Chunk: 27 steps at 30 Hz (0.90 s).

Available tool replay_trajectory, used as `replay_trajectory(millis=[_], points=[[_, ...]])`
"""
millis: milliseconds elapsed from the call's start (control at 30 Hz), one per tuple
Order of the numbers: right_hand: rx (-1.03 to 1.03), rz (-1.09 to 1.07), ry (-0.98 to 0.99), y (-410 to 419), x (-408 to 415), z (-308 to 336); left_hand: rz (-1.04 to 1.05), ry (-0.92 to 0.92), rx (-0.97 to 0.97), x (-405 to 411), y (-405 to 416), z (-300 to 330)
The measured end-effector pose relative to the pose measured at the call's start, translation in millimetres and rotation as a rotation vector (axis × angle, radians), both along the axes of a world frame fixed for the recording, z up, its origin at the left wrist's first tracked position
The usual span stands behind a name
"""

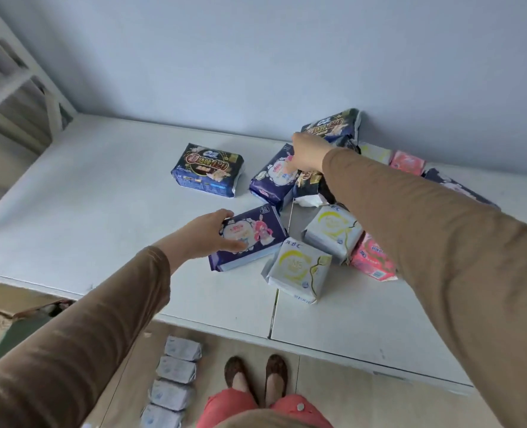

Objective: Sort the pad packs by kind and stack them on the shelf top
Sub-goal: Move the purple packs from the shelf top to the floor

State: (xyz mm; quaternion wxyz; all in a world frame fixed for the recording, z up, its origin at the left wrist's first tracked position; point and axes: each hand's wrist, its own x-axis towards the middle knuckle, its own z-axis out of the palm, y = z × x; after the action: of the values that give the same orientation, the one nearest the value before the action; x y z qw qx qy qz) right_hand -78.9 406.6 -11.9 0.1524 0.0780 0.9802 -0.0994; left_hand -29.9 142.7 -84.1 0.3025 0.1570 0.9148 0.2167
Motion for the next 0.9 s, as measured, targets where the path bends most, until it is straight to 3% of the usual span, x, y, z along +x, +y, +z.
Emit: replay_trajectory(millis=[133,400,667,900], points=[[0.07,0.03,-0.188,4.5,-28.0,-6.0,-0.033,-0.071,-0.055,-14.6,2.7,-1.7],[-0.071,0.048,-0.427,5.4,-51.9,-20.8,-0.104,-0.102,-0.157,-23.1,8.0,-5.7],[-0.408,0.01,-0.206,-0.3,-39.9,-23.4,-0.031,-0.011,-0.042,-5.0,-7.1,-4.0],[-0.523,-0.01,0.05,-24.0,8.1,-7.2,0.054,0.125,0.021,23.2,-41.8,15.5]])
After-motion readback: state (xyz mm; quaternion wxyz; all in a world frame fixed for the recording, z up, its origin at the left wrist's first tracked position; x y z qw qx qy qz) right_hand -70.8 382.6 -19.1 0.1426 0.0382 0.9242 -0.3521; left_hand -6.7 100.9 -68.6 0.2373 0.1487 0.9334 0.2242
